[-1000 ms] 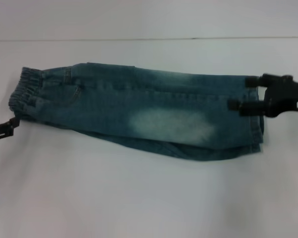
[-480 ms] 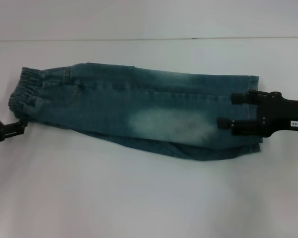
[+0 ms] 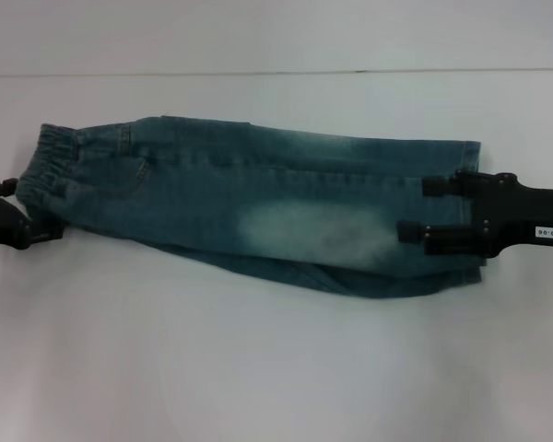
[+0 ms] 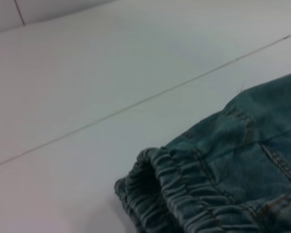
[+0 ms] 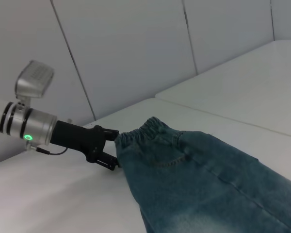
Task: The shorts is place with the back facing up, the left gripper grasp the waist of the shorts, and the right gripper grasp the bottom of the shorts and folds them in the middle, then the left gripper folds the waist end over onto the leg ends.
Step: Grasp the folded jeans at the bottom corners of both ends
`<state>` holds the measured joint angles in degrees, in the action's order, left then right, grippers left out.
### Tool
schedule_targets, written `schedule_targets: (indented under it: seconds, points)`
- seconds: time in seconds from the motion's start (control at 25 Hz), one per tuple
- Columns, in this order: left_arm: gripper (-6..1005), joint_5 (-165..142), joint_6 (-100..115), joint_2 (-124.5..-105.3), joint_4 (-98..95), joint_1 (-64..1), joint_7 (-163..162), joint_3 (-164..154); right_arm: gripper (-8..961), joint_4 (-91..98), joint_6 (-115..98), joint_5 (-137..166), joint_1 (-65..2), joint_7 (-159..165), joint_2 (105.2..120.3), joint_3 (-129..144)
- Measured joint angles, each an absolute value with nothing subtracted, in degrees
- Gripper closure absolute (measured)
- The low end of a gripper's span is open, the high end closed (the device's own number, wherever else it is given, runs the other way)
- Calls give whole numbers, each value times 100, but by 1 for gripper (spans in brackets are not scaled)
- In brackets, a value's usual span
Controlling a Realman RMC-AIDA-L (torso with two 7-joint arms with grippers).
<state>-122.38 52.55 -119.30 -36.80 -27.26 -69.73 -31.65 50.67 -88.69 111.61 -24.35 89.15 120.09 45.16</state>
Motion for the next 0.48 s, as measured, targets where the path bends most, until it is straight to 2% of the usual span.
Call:
schedule_targets:
  seconds: [0.32,0.48]
  points:
    - [111,-12308,5219,-11841,-3372,-2956,-6873,-3210,2,4938,-8839,11161,-2504,8942,12004,4540]
    - [117,-12284,5512,-11861,-3444,-2957,-6710,-3276,4,4938,-8834,11162,-2504,8989,11995,4552]
